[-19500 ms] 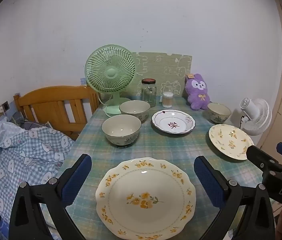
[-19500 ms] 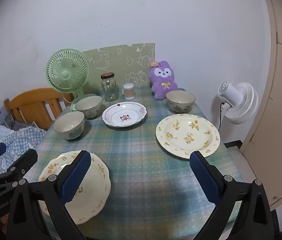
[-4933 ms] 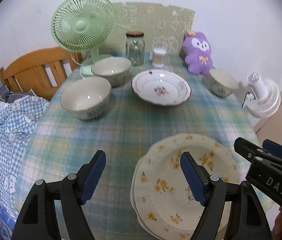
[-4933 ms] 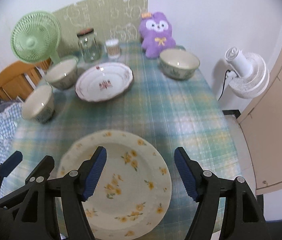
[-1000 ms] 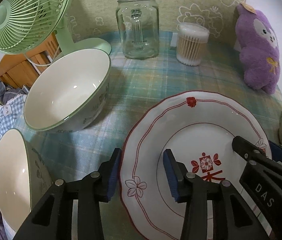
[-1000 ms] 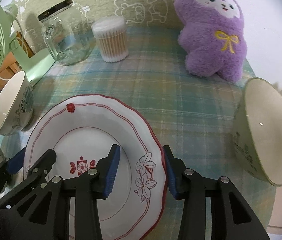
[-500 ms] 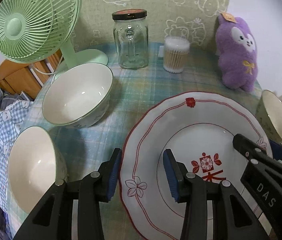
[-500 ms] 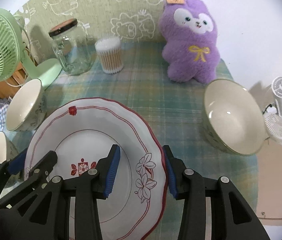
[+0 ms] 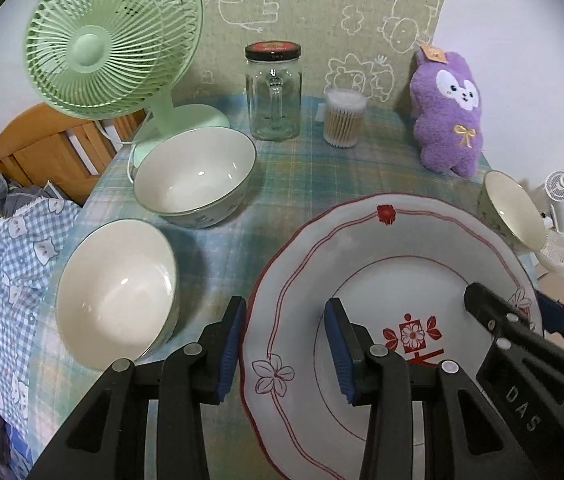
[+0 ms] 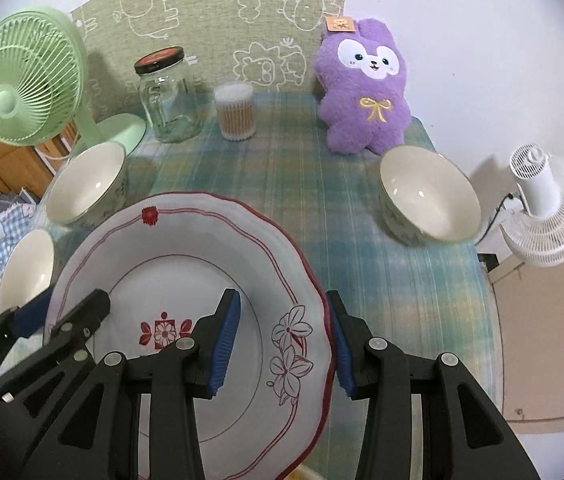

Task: Organize plates and bowls
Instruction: 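Lift the red-rimmed plate with both grippers over the yellow-flowered plate stack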

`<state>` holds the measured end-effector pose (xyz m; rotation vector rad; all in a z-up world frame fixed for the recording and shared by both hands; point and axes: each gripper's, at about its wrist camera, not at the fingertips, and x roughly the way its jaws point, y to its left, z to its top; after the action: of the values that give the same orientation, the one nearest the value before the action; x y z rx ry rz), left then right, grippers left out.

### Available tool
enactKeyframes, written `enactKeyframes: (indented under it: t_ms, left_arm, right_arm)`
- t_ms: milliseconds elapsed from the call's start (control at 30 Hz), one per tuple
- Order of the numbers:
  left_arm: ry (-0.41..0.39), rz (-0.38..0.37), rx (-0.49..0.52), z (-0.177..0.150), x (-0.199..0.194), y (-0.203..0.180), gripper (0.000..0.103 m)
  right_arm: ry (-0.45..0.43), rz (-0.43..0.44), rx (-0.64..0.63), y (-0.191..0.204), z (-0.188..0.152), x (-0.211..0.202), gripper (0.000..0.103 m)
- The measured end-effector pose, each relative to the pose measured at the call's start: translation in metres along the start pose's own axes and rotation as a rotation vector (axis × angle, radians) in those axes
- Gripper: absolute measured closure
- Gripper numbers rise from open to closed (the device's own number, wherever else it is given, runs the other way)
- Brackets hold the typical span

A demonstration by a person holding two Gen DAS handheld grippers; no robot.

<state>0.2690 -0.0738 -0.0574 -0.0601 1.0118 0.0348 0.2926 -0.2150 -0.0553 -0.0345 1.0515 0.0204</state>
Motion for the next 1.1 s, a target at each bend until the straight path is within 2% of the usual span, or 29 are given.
enactKeyframes:
  t_ms: [567, 867, 1100]
  left_arm:
    - [0.038, -0.060, 0.093, -0.066, -0.027, 0.003, 0.063]
    - [0.070, -0.116, 0.158, -0.101, -0.034, -0.005, 0.063]
    - [0.088, -0.128, 0.201, -0.121, -0.035, -0.010, 0.063]
  right_arm:
    - [0.028, -0.059, 0.078, 0.010, -0.082, -0.037, 0.057]
    - [0.046, -0.115, 0.136, 0.000, -0.121, -0.050, 0.057]
    - [0.073, -0.143, 0.168, -0.005, -0.148, -0.053, 0.057]
